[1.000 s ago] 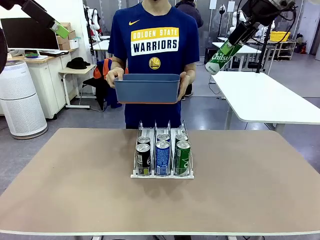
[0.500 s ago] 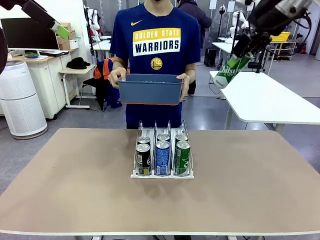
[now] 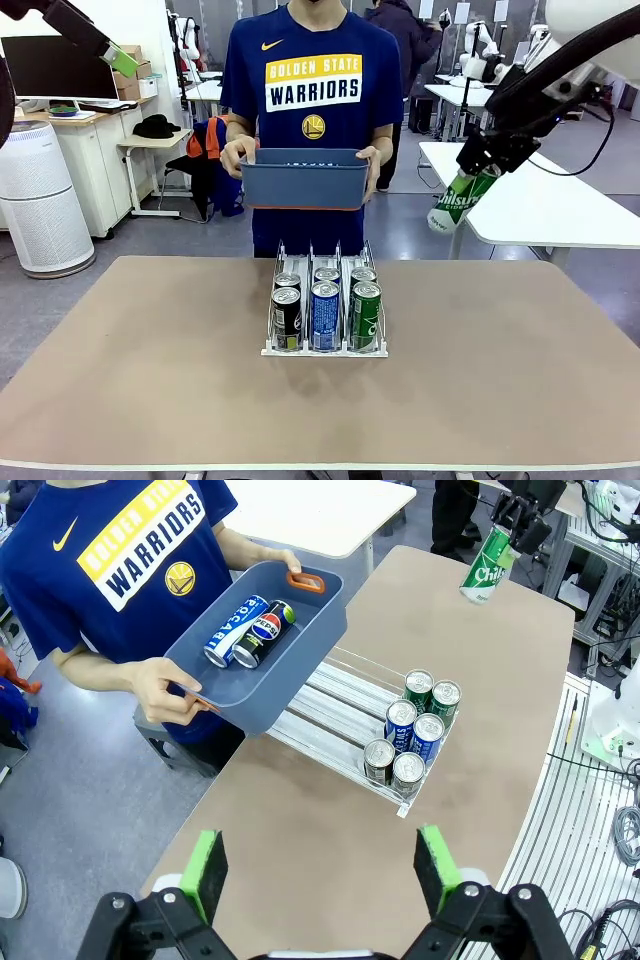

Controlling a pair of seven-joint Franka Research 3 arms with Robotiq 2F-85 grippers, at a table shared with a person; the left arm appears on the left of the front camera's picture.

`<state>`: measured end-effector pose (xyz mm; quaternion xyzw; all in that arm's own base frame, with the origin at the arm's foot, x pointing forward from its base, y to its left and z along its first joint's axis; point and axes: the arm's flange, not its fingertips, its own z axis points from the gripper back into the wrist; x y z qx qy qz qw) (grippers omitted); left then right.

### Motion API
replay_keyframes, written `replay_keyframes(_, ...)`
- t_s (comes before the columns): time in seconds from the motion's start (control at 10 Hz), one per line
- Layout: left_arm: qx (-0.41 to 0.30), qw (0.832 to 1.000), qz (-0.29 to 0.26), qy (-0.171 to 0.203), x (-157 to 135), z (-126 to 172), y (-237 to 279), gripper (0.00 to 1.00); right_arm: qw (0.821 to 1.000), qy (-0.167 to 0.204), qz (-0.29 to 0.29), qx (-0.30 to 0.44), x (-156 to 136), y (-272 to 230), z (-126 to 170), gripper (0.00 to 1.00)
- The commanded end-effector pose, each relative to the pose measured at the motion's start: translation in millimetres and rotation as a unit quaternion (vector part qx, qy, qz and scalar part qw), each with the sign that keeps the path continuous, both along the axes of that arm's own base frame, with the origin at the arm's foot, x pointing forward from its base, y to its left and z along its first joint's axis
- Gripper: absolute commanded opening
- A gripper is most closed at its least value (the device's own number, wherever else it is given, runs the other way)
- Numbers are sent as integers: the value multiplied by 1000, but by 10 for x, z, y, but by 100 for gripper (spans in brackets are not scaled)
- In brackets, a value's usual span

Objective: Fill the beverage cans into the dispenser.
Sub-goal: Place the picked Sprite in the line of the Automatic Can Dispenser with the same cans.

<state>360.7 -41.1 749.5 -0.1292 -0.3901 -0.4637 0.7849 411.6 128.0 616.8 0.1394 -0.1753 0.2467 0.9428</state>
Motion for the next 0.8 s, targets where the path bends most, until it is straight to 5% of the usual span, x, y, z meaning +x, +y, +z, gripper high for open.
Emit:
replay_keyframes(0.0,0,1000,0,1,-2,-14,14,100,1000,-25,-1,0,-40,-22,210,58)
replay_keyframes(0.4,0,1000,0,1,-2,-14,14,100,1000,-18,0,1,-33,-18,168,58)
replay_keyframes(0.7,0,1000,0,1,-2,-14,14,100,997,45,-64,12,-234,299,-189,58)
